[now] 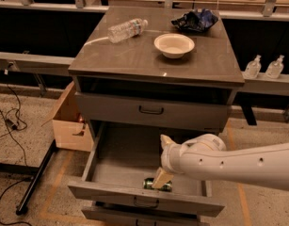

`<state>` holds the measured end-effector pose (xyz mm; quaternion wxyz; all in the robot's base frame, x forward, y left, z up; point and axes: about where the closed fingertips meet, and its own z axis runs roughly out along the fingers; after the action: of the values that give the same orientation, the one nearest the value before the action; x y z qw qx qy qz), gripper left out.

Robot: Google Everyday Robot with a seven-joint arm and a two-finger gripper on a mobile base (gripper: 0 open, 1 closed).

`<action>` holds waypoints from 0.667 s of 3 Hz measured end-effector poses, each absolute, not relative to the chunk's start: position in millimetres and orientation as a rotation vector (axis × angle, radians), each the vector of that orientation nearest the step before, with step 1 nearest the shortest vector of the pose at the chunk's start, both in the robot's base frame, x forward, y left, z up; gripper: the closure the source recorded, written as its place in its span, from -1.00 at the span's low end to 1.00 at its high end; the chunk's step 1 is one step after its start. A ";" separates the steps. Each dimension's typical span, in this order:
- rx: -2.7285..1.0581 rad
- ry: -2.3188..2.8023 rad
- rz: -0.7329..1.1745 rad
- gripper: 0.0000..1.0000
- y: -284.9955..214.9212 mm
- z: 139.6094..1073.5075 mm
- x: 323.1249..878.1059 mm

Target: Pick green can from middle drawer and place on counter

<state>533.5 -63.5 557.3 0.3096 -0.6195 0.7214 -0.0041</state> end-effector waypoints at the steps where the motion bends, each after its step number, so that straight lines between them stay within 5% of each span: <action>1: -1.668 1.898 -0.028 -1.00 -63.9 537.7 549.2; 2: -1.697 1.919 -0.054 -1.00 -71.7 517.6 563.8</action>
Offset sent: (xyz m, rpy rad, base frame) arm 0.0343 0.0075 -0.0905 -0.1213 0.0158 -0.0016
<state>563.8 -71.7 517.6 0.2857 -0.6348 0.7176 -0.0203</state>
